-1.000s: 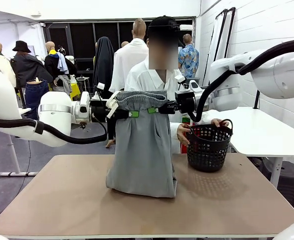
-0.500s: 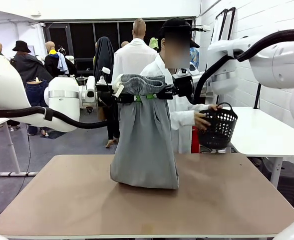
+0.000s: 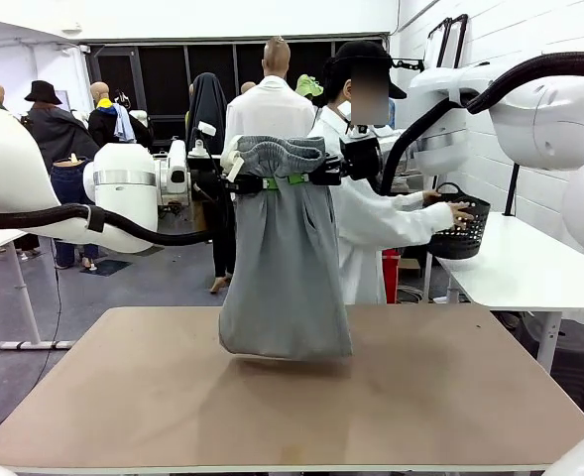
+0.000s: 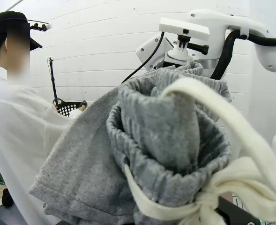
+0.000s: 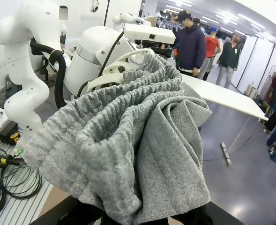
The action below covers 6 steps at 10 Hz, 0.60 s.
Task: Fold the training pants.
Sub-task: Fold the Training pants in half.
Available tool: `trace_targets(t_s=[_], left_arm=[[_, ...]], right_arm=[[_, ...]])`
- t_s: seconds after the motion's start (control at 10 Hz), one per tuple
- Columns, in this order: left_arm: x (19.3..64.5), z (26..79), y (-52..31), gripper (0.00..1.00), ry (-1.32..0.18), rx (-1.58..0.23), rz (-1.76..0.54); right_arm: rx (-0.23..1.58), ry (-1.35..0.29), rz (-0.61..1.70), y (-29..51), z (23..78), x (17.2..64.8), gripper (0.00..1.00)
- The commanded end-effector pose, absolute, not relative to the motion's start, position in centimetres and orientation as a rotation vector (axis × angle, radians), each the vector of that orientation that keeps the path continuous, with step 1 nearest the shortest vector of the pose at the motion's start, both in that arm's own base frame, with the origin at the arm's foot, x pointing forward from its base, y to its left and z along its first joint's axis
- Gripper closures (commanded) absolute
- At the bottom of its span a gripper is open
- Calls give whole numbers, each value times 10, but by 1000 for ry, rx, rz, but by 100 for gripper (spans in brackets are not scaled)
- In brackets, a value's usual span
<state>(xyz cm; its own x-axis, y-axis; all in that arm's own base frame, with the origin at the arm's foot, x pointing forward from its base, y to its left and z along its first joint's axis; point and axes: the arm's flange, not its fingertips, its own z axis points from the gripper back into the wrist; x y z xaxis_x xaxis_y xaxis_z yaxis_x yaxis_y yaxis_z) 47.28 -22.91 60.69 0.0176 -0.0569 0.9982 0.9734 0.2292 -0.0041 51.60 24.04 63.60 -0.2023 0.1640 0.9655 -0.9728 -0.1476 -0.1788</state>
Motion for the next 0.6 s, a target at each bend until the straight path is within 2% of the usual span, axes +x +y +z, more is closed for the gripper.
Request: trace_targets(t_s=[0.0, 0.5], left_arm=[[471, 605, -232, 100, -1254, -1011, -1068], [497, 614, -227, 100, -1257, -1016, -1019]], right_arm=[[1073, -1142, 1534, 241, 634, 511, 100], [1073, -1170, 1494, 235, 640, 547, 100]])
